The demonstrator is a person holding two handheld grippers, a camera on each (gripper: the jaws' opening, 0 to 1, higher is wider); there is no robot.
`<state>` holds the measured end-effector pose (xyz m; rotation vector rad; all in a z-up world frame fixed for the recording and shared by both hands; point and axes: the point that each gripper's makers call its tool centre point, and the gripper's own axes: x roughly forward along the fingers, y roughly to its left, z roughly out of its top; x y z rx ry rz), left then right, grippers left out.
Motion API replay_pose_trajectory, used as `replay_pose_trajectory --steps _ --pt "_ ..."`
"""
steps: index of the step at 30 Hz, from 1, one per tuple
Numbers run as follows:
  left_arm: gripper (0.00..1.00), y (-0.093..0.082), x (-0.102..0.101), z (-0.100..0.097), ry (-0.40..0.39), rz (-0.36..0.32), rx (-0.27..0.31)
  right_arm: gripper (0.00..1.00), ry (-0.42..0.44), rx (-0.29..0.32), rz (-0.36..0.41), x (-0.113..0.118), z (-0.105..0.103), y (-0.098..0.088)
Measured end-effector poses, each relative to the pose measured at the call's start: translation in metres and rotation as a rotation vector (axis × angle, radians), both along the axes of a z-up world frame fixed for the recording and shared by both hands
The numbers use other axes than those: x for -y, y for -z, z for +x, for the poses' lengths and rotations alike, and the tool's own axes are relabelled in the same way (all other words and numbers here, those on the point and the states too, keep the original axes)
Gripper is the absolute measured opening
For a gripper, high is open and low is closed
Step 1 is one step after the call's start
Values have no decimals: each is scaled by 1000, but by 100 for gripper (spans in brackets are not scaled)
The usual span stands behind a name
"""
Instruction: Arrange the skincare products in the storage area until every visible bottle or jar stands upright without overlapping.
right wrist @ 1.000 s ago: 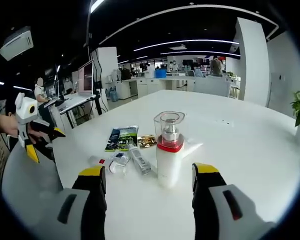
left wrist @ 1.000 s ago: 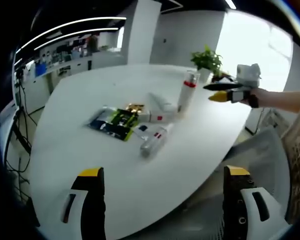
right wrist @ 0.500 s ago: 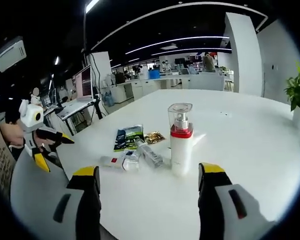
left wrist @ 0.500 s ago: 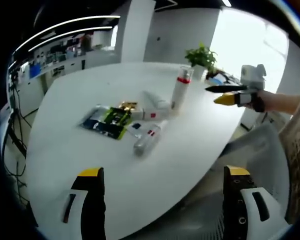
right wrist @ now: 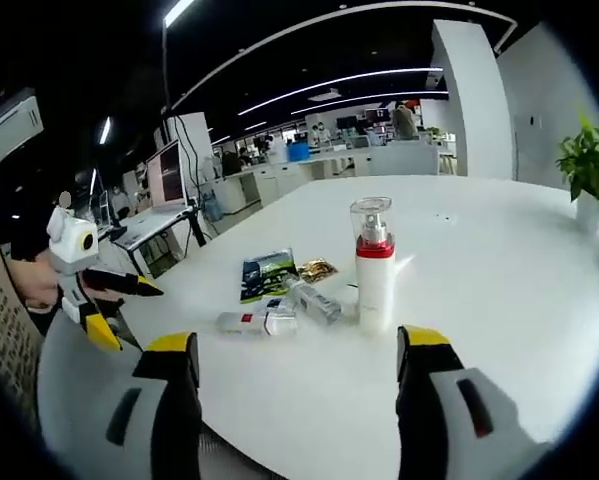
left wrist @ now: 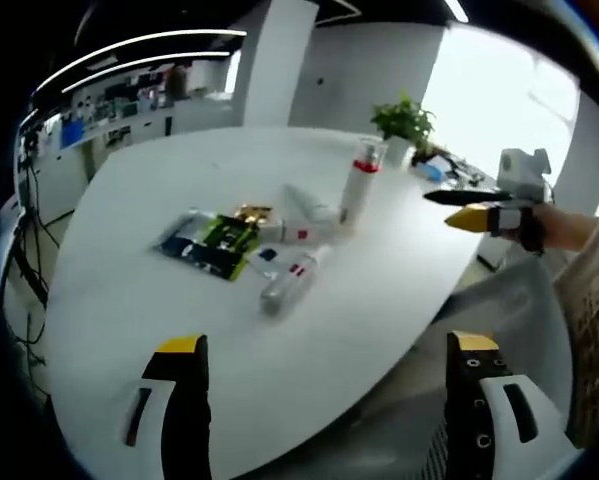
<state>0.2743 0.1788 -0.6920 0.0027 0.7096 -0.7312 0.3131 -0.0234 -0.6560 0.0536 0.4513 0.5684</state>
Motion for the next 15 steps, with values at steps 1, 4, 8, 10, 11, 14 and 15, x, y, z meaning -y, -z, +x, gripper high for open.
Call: replay_pose_trajectory --steps 1,4,8,10,11,14,15 --pt "97 0 0 0 1 0 0 81 1 -1 3 -1 -2 0" --pt "97 -1 -1 0 -2 2 5 81 4 -7 -1 -1 -5 6" --pt "97 -1 -3 1 -13 4 6 81 1 -9 -9 -1 -3 7" --pt "97 -1 -3 1 -13 6 7 81 4 -16 -10 0 -4 9" --pt "97 -1 -3 2 -14 8 10 80 4 -19 -21 1 -5 11" --pt "97 0 -3 2 -16 9 9 81 -8 -14 -31 -1 -5 12" --pt "97 0 -4 3 -20 10 12 81 -11 -14 -34 -1 -5 13"
